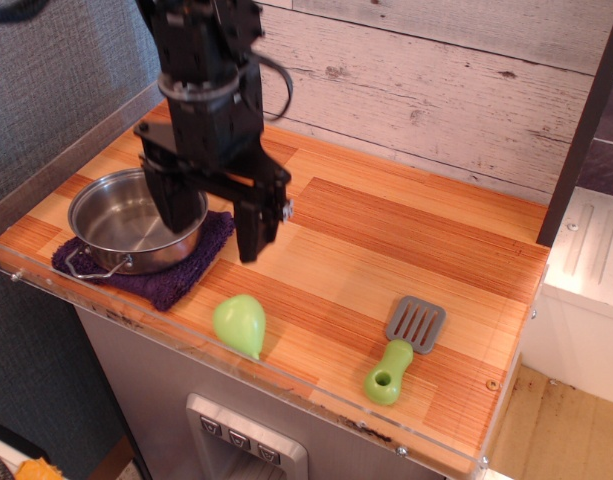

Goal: Place the lime to the right of the metal pot.

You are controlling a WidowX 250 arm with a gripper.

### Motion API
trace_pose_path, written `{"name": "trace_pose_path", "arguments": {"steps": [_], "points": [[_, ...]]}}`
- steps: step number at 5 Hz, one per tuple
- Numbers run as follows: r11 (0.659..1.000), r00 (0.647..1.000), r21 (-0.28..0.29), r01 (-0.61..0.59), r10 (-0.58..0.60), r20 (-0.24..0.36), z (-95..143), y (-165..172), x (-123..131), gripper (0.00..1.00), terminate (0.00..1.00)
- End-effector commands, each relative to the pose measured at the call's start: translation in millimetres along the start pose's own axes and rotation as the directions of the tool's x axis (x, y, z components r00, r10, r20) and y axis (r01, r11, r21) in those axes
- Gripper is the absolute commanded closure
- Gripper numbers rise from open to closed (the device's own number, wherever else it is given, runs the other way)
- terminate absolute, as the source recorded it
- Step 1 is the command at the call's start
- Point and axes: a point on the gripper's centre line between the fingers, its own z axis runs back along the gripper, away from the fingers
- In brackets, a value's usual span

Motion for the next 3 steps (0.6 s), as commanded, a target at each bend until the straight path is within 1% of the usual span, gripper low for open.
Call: {"name": "trace_pose_path", "arguments": {"steps": [1, 2, 3], "points": [[0.999, 1.000, -0.032, -0.003, 0.002, -0.028, 16.6, 6.7, 3.9, 0.00, 0.00], [0.999, 1.000, -0.032, -0.003, 0.002, -0.028, 16.6, 6.7, 3.9, 0.00, 0.00], [0.999, 1.000, -0.032, -0.003, 0.002, -0.028, 16.6, 6.7, 3.9, 0.00, 1.00]]}}
